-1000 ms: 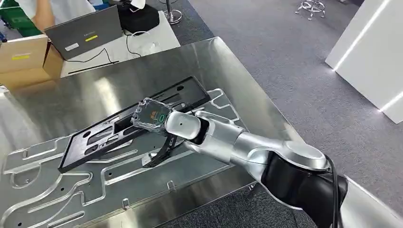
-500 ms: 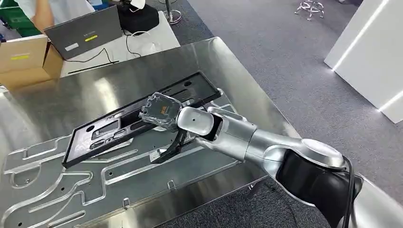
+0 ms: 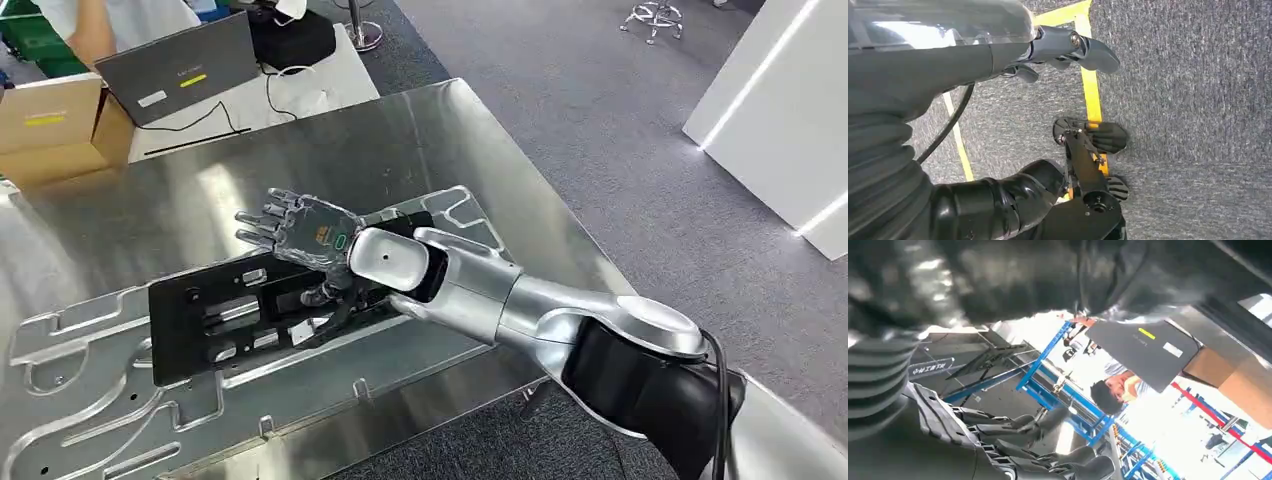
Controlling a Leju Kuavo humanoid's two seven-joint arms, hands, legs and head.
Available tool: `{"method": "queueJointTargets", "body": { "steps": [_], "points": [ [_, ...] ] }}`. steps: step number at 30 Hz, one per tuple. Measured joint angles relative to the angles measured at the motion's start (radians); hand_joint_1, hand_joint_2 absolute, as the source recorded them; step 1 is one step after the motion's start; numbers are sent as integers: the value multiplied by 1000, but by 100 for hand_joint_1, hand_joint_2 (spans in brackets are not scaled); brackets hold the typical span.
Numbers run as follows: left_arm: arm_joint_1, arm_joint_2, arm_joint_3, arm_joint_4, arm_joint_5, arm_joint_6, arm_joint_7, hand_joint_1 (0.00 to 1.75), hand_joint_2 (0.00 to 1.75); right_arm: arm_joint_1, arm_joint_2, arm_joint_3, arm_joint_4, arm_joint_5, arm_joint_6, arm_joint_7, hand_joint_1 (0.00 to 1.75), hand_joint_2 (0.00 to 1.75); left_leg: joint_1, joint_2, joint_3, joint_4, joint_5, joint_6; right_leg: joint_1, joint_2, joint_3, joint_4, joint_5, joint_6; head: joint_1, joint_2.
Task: Take the parts from the cabinet and place them on the table.
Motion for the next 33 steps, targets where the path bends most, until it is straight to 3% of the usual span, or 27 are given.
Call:
{"method": "queueJointTargets", "body": {
  "steps": [4,5,26,27,29,31,32,33],
  "points": [
    [0,0,0,0,0,0,0,0,175,0,5,0,6,0,0,0,0,0,0,0,0,0,0,0,0,0,0,0,0,0,0,0],
    [0,0,0,0,0,0,0,0,0,0,5,0,7,0,0,0,0,0,0,0,0,0,0,0,0,0,0,0,0,0,0,0],
    [1,0,1,0,0,12,10,0,0,-8,14,0,60,3,-14,-8,0,0,0,0,0,1,0,0,0,0,0,0,1,0,0,0],
    [1,0,1,0,0,11,11,0,0,-8,15,0,61,3,-14,-8,0,0,-1,0,-2,4,-1,1,-4,0,1,-3,3,2,0,0],
    [1,1,2,0,1,12,11,0,0,-8,16,0,62,3,-15,-8,0,0,-4,0,-5,7,0,17,-8,-1,0,-7,8,10,0,0],
    [1,1,2,0,1,13,11,0,0,-8,16,-1,62,3,-16,-8,0,0,-4,1,9,-31,30,33,-3,1,9,-26,21,21,0,0],
    [0,-1,2,0,1,13,12,0,0,-9,16,-2,64,3,-16,-8,0,0,5,8,17,-51,46,32,-6,2,6,-17,-1,23,0,0],
    [-1,-2,2,0,1,13,12,0,0,-12,16,-2,66,3,-16,-8,0,0,7,9,15,-62,53,37,-6,1,-9,21,-43,26,0,0]
  ]
}}
